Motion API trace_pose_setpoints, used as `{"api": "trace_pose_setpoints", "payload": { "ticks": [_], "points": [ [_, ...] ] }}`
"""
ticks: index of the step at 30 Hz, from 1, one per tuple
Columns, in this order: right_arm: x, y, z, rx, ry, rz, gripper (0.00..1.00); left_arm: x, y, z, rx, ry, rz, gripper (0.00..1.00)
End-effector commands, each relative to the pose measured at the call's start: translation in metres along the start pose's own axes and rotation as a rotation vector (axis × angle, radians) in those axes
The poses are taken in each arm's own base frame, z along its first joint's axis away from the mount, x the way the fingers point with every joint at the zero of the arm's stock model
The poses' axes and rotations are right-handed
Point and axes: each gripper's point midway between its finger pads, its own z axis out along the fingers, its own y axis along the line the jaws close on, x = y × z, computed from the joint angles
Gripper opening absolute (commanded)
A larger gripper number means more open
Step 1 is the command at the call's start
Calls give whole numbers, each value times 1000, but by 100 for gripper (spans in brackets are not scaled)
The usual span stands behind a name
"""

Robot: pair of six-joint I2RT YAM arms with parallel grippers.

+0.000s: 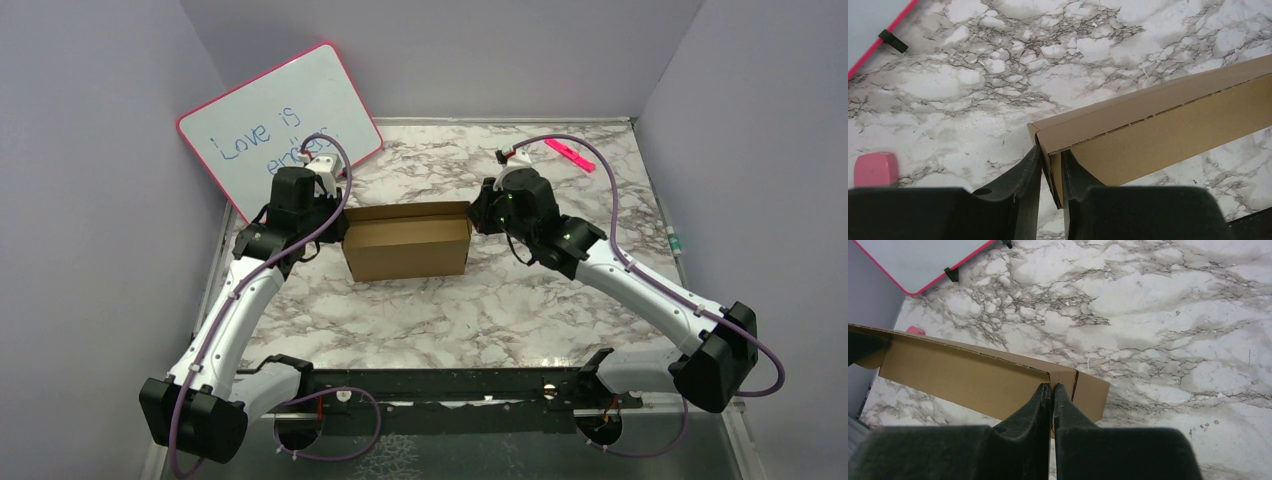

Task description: Fold the paper box

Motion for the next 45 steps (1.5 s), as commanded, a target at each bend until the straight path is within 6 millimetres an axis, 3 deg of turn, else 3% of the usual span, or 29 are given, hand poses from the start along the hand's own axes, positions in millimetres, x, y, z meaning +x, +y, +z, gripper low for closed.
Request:
{"api": "trace_pose_setpoints", "payload": {
  "ticks": [1, 13, 21, 27, 35, 40, 45],
  "points": [
    [41, 13, 4, -57, 154, 25, 8, 4, -10, 2, 48, -3, -18, 20],
    [44, 30, 9, -73, 182, 46, 8, 7, -21, 3, 98, -7, -40, 19],
    [61, 11, 13, -22, 171, -1, 8, 10, -25, 4, 121, -15, -51, 18],
    [74, 4, 12, -31, 161, -15, 8, 25, -26, 8, 129, -13, -71, 18],
    [88, -6, 14, -48, 113, -46, 8, 40, -14, 6, 79, -57, -75, 19],
    [93, -3, 15, -79, 108, -39, 10, 43, -16, 5, 92, -65, -85, 27],
    [90, -1, 14, -85, 101, -15, 17, 47, -20, 3, 116, -63, -116, 50]
  ]
}}
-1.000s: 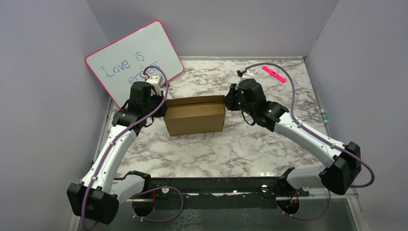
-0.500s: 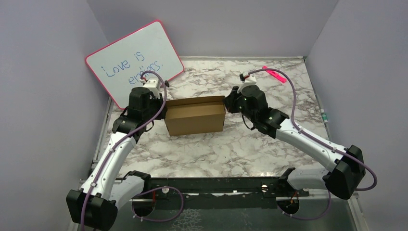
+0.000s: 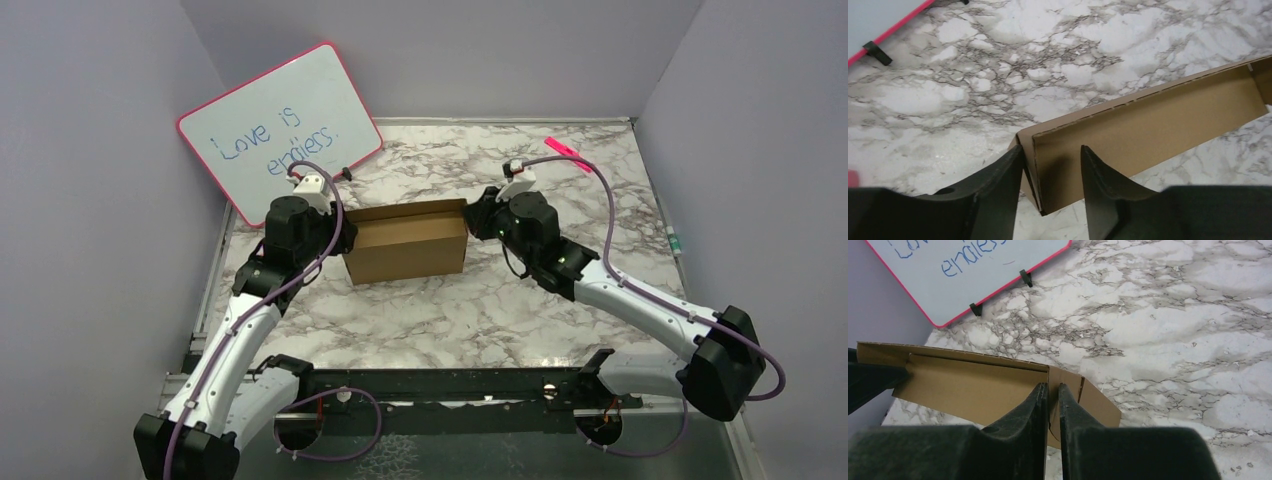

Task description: Fold the paper box

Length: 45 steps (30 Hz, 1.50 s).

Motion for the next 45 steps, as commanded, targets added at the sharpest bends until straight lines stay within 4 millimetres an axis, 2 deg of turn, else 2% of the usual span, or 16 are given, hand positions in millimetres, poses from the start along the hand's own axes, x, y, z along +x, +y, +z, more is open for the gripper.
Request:
{"api": "trace_pose_setpoints", "payload": {
  "ticks": [1, 4, 8, 12, 17, 21, 30, 38, 45],
  "points": [
    [85, -6, -13, -16, 290, -37, 19, 32, -15, -5, 75, 104, -64, 53],
    [73, -1, -16, -25, 266, -30, 25, 19, -18, -13, 71, 60, -85, 64],
    [55, 5, -21, -36, 234, -22, 40, 3, -15, -24, 34, 20, -99, 77],
    [38, 10, -26, -42, 200, -22, 51, -2, -9, -30, -14, 20, -103, 81],
    [13, 16, -34, -47, 148, -41, 55, -9, -3, -39, -60, 14, -94, 77],
    [-3, 22, -37, -61, 119, -51, 57, -16, -2, -46, -68, -2, -79, 70],
    [-24, 11, -33, 22, 73, -119, 54, -18, 5, -42, -107, 23, -29, 50],
    [-45, -1, -24, 92, 97, -336, 52, -33, 17, -46, -175, 27, 59, 50],
    [-43, 0, -15, 42, 168, -451, 49, -38, 20, -38, -187, 57, 119, 48]
  ]
}}
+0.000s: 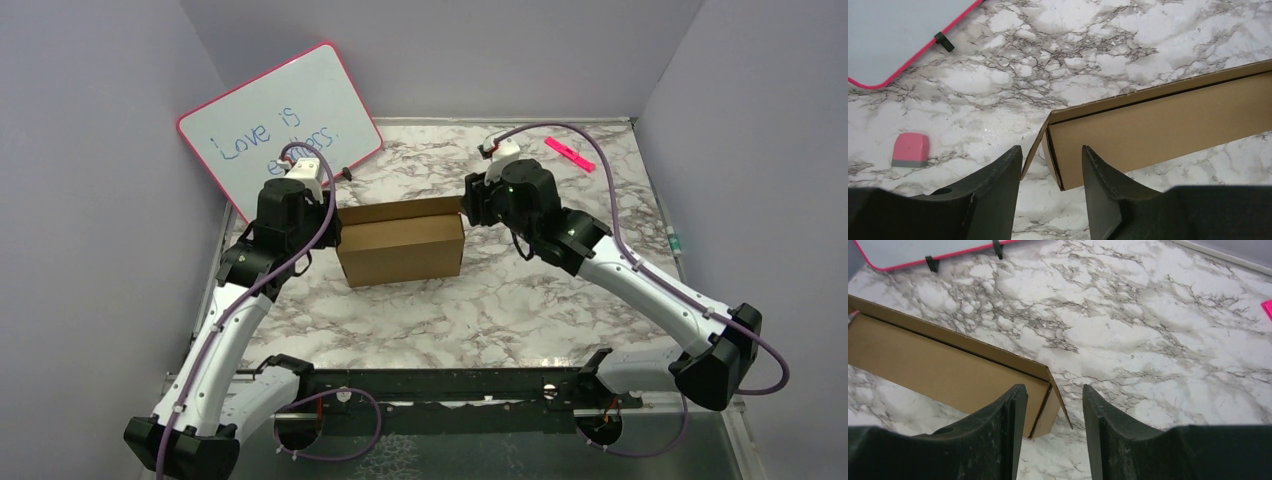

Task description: Fold the paper box

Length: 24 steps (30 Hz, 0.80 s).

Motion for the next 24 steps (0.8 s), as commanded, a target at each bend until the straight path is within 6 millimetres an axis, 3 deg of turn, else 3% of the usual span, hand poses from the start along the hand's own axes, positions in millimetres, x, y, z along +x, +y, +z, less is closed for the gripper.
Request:
{"api": "trace_pose_setpoints", "payload": {
  "ticks": [1, 9, 16, 24],
  "points": [
    [6, -3, 6, -32, 70, -112, 49, -10, 9, 0, -47, -2, 73, 48],
    [22, 4, 24, -94, 150, -142, 42, -25, 16, 7, -84, 12, 163, 50],
    [19, 5, 22, -104, 156, -150, 23, -27, 11, 19, -61, 56, 191, 50],
    [13, 7, 19, -130, 146, -179, 10, -26, 9, 26, -46, 75, 198, 38]
  ]
}}
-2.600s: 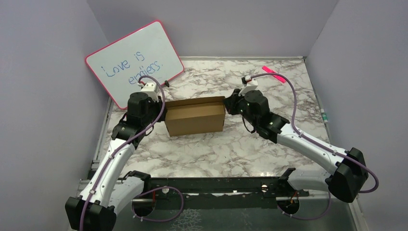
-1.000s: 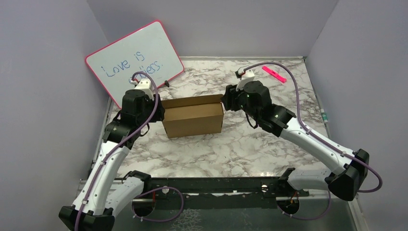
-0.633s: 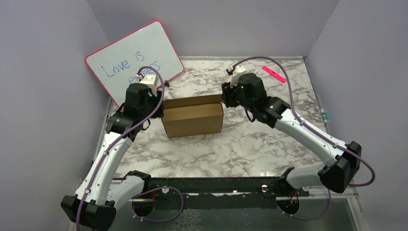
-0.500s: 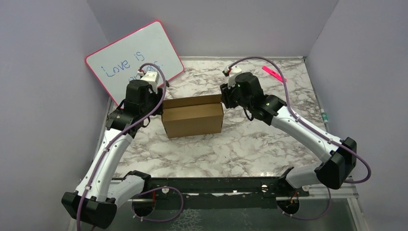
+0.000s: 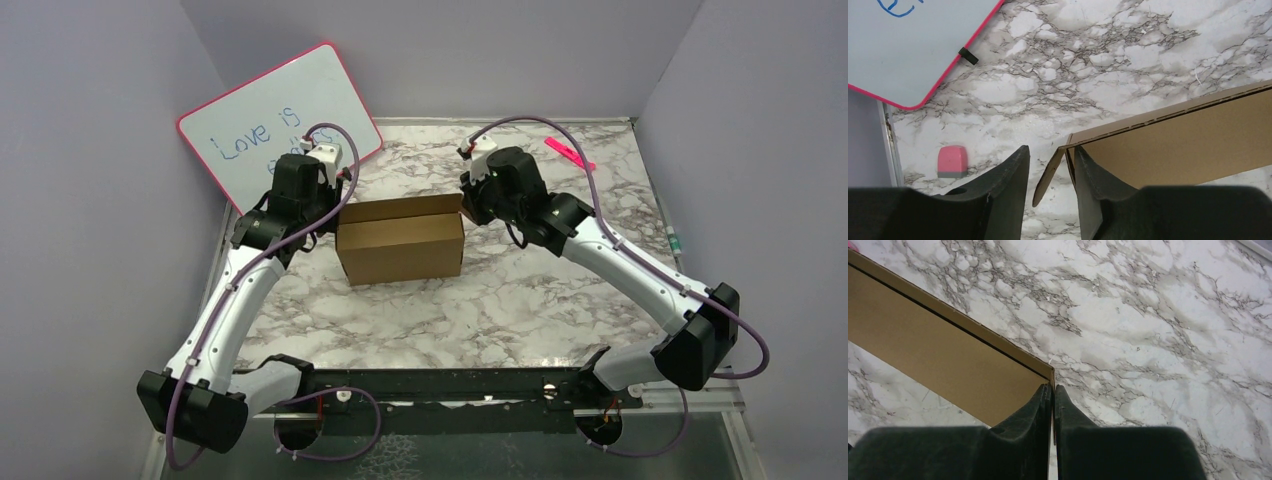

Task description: Fold the paper box

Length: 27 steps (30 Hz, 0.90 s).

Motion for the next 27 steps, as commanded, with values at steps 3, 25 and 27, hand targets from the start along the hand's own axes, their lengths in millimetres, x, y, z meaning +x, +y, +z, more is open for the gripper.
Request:
{"api": "trace_pose_setpoints", "payload": {
  "ticks": [3, 25, 27],
  "points": [
    [-12, 3, -8, -39, -19, -32, 8, -15, -3, -7, 28, -30, 9, 26],
    [-7, 13, -8, 17, 51, 393, 3, -3, -33, -7, 150, -19, -216, 0],
    [-5, 12, -8, 31, 42, 436, 3, -4, -36, -6, 162, -29, -231, 0]
  ]
}}
